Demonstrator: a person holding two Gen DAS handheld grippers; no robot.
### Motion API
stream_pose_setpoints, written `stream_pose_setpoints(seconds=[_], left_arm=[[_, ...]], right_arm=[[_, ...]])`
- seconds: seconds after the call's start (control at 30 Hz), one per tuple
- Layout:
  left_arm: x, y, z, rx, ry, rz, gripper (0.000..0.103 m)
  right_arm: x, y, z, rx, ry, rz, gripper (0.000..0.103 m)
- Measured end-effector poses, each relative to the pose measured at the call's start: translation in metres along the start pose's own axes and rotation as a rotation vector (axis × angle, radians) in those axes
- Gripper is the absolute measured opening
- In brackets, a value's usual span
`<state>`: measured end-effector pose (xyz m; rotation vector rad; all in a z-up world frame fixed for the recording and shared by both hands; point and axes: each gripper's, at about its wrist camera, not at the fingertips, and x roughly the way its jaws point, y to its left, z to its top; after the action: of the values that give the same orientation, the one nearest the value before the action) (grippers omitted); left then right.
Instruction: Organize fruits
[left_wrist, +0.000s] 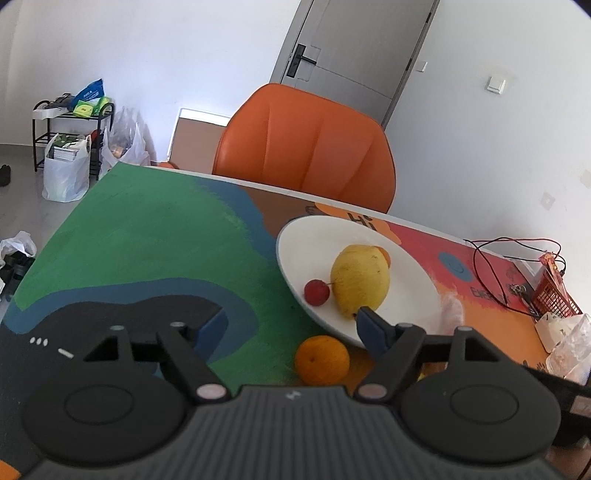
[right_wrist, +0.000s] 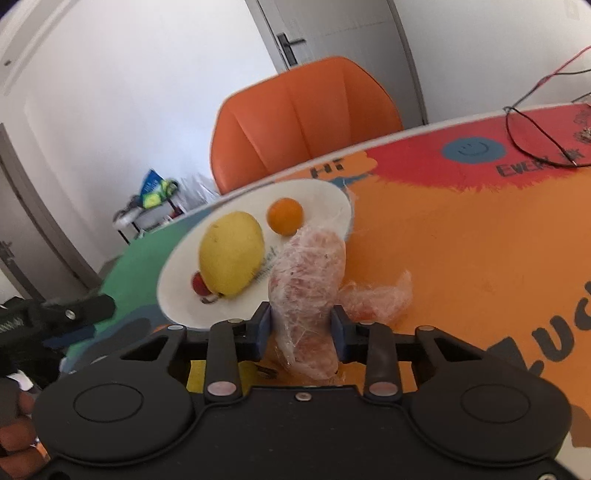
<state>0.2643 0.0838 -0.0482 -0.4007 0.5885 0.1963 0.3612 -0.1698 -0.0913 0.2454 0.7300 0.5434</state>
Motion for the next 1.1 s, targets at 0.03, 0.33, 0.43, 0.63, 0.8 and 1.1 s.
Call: stream_pose_setpoints(seconds=[0.03,0.33,0.43,0.63,0.8,1.1], left_arm=[[0.0,0.001,-0.001,-0.004,0.003,0.002,0.076],[0.003,0.011,-0.004,-0.024,0.013,0.006,0.077],[0.005,0.014,-0.003,-0.028,0.014,0.01,0.077],[0.003,0.014,-0.004,-0.039,0.015,0.003,0.077],[0.001,0.015,-0.005,-0.039,0.02,0.004,0.077],[-0.003,0.016,-0.009,-0.039,0.033,0.012,0.077]], right_arm=[[-0.002,0.002,0.0,-0.011,-0.012,-0.002,0.022],[-0.013,-0.002,0.007,-0.001,-0.074,-0.011,0.017],[-0.018,-0.002,0.01,-0.008,-0.089,0.003,0.016],[-0.024,0.008,0.022,-0.025,-0.131,0.014,0.016],[-0.015,0.014,0.035,-0.009,-0.137,0.039,0.017],[-0.022,0.018,0.039,-0.028,-0.151,0.016,0.057]])
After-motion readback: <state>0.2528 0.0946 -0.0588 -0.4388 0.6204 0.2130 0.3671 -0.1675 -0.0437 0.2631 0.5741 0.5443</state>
